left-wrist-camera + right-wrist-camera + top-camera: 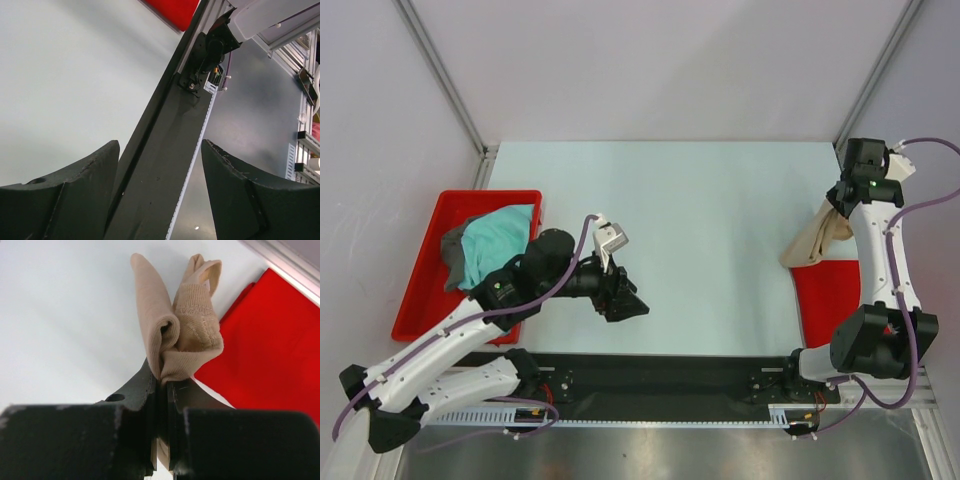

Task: Fold and stack the t-shirts
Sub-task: Neatly place the folded tshirt to the corner

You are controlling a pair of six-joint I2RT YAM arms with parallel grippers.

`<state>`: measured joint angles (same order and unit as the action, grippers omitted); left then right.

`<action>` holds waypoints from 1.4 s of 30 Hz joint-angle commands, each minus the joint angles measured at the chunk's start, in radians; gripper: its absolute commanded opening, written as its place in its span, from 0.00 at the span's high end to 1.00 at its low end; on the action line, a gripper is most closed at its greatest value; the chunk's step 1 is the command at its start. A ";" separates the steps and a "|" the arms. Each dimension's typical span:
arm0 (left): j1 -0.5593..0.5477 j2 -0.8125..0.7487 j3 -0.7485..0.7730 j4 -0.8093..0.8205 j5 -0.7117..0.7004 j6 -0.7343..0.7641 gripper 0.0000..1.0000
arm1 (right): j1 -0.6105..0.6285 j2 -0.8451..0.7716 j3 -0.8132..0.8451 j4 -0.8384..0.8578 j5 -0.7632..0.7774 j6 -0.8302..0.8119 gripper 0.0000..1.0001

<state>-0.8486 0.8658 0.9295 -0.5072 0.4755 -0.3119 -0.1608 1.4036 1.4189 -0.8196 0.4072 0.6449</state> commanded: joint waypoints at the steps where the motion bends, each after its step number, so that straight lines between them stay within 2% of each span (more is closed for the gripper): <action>1: 0.014 0.001 0.019 0.042 0.040 0.027 0.28 | -0.029 -0.011 0.066 -0.004 -0.004 -0.027 1.00; 25: 0.020 0.032 0.005 0.064 0.095 0.037 0.28 | -0.108 -0.054 0.097 -0.041 -0.013 -0.027 1.00; 42: 0.020 0.030 -0.009 0.070 0.110 0.036 0.28 | -0.193 -0.103 0.011 -0.046 -0.080 -0.051 1.00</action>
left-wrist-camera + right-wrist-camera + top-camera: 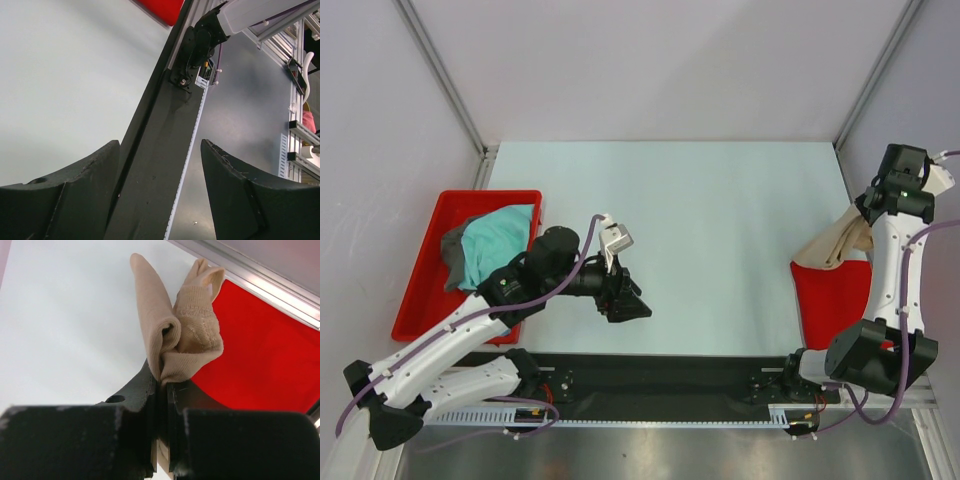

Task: Fold and stack the t-shirts
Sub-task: Neatly place the folded tshirt to the corner

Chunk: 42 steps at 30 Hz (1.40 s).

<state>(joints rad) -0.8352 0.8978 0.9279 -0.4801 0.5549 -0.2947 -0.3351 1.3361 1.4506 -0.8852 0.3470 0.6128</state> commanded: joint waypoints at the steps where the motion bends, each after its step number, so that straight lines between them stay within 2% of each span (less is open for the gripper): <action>1: 0.007 -0.002 -0.009 0.043 0.033 0.017 0.28 | -0.021 -0.037 -0.035 0.028 -0.028 -0.019 1.00; 16: 0.007 0.000 -0.015 0.037 0.050 0.026 0.28 | -0.119 -0.144 -0.229 0.043 -0.049 -0.050 1.00; 27: 0.007 -0.005 -0.026 0.032 0.063 0.040 0.28 | -0.255 -0.304 -0.496 0.049 -0.031 -0.081 1.00; 30: 0.005 -0.007 -0.031 0.034 0.074 0.040 0.28 | -0.289 -0.313 -0.570 0.035 -0.019 -0.064 0.96; 35: 0.005 -0.004 -0.032 0.034 0.080 0.043 0.28 | -0.291 -0.318 -0.570 -0.001 0.101 -0.018 0.91; 42: 0.005 -0.005 -0.024 0.034 0.083 0.054 0.28 | -0.289 -0.183 -0.518 -0.142 0.233 0.080 0.86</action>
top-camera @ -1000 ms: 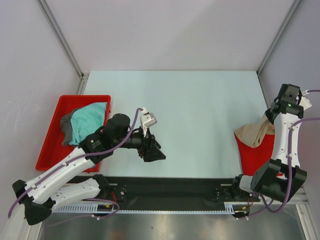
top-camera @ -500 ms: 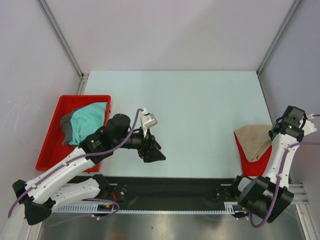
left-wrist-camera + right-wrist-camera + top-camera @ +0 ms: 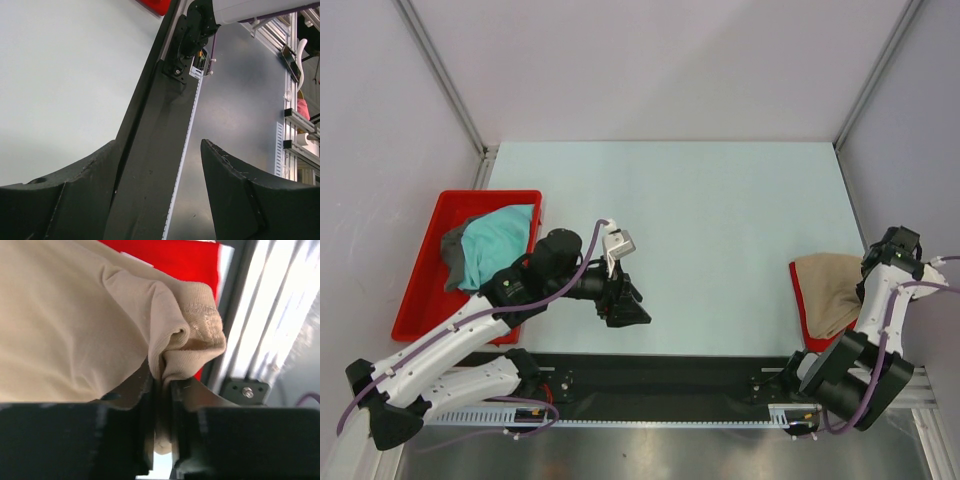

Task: Fold and stack the t-shirts
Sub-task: Neatly place the folded tshirt to the corner

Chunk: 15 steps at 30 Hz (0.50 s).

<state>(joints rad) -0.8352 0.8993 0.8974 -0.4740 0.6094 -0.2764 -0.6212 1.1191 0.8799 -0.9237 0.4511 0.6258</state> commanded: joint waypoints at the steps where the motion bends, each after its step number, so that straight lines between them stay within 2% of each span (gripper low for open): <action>1: 0.005 -0.008 0.006 0.025 0.027 0.039 0.29 | -0.003 0.065 0.066 -0.134 0.144 0.086 0.82; 3: 0.005 -0.011 0.005 0.020 0.024 0.040 0.28 | -0.005 0.087 0.103 -0.251 0.207 0.179 0.76; 6: 0.005 -0.014 0.008 0.006 0.020 0.046 0.28 | -0.005 0.074 0.135 -0.334 0.245 0.233 0.48; 7: 0.005 -0.014 0.009 0.005 0.020 0.049 0.28 | -0.008 0.064 0.143 -0.331 0.245 0.223 0.32; 8: 0.005 -0.014 0.009 0.005 0.020 0.051 0.28 | -0.008 0.036 0.142 -0.316 0.239 0.203 0.01; 12: 0.005 -0.011 0.002 0.008 0.030 0.055 0.28 | -0.009 0.022 0.142 -0.239 0.167 0.140 0.00; 15: 0.005 -0.002 -0.002 0.015 0.032 0.057 0.28 | 0.064 0.038 0.145 -0.218 0.167 0.133 0.00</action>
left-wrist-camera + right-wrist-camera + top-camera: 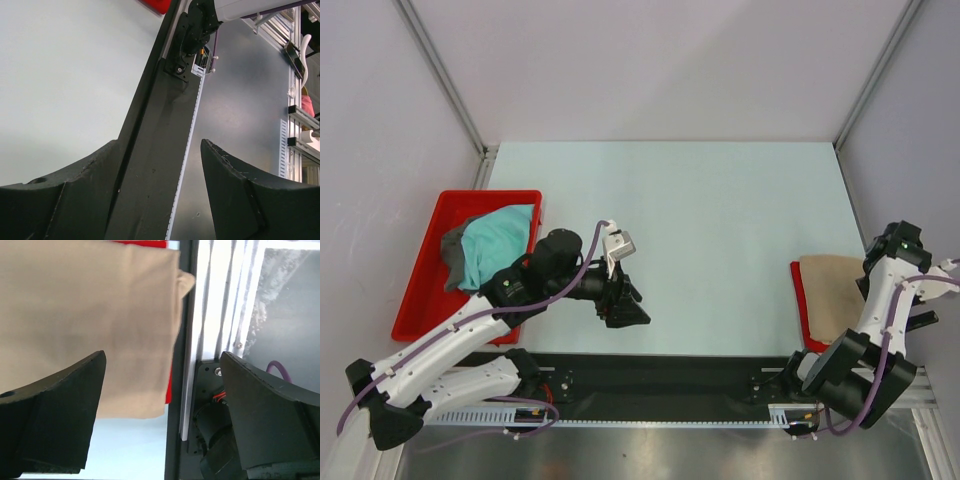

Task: Fold and stack the t-shirts
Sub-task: Neatly place the folded tshirt to the corner

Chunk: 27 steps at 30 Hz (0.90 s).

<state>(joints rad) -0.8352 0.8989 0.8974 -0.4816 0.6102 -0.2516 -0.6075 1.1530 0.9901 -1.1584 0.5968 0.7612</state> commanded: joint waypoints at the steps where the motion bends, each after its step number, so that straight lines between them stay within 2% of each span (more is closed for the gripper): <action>1: 0.005 0.001 -0.002 0.024 0.026 0.037 0.28 | 0.101 0.005 0.035 0.025 0.018 0.000 0.00; 3: 0.005 0.006 0.000 0.023 0.014 0.043 0.28 | 0.159 0.008 0.031 0.096 -0.047 -0.014 0.00; 5: 0.007 0.023 0.005 0.026 -0.012 0.046 0.28 | 0.293 0.011 0.035 0.185 -0.071 -0.043 0.00; 9: 0.056 0.096 0.026 0.093 0.057 -0.010 0.45 | 0.373 0.046 0.039 0.244 -0.100 -0.097 0.06; 11: 0.079 0.135 0.009 0.234 0.114 -0.069 0.47 | 0.365 0.057 0.029 0.299 -0.181 -0.138 0.17; 12: 0.084 0.188 0.012 0.280 0.120 -0.119 0.47 | 0.367 0.063 0.021 0.311 -0.208 -0.160 0.32; 14: 0.084 0.268 0.040 0.406 0.131 -0.156 0.47 | 0.383 0.079 0.004 0.373 -0.299 -0.180 0.39; 15: 0.084 0.353 0.055 0.441 0.149 -0.196 0.46 | 0.387 0.085 -0.014 0.400 -0.331 -0.198 0.39; 18: 0.084 0.442 0.127 0.513 0.166 -0.268 0.48 | 0.422 0.135 -0.016 0.456 -0.388 -0.238 0.34; 19: 0.084 0.458 0.130 0.567 0.172 -0.291 0.48 | 0.436 0.152 -0.011 0.462 -0.388 -0.269 0.29; 23: 0.084 0.451 0.127 0.555 0.168 -0.304 0.48 | 0.489 0.267 0.013 0.456 -0.362 -0.299 0.27; 24: 0.084 0.445 0.124 0.542 0.163 -0.285 0.48 | 0.495 0.275 0.010 0.462 -0.359 -0.304 0.29; 27: 0.084 0.413 0.101 0.511 0.145 -0.272 0.48 | 0.502 0.290 -0.001 0.492 -0.336 -0.298 0.44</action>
<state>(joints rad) -0.7559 1.3697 0.9745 -0.0097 0.7376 -0.5182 -0.1093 1.4464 0.9787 -0.7204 0.2417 0.4919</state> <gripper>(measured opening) 0.516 0.598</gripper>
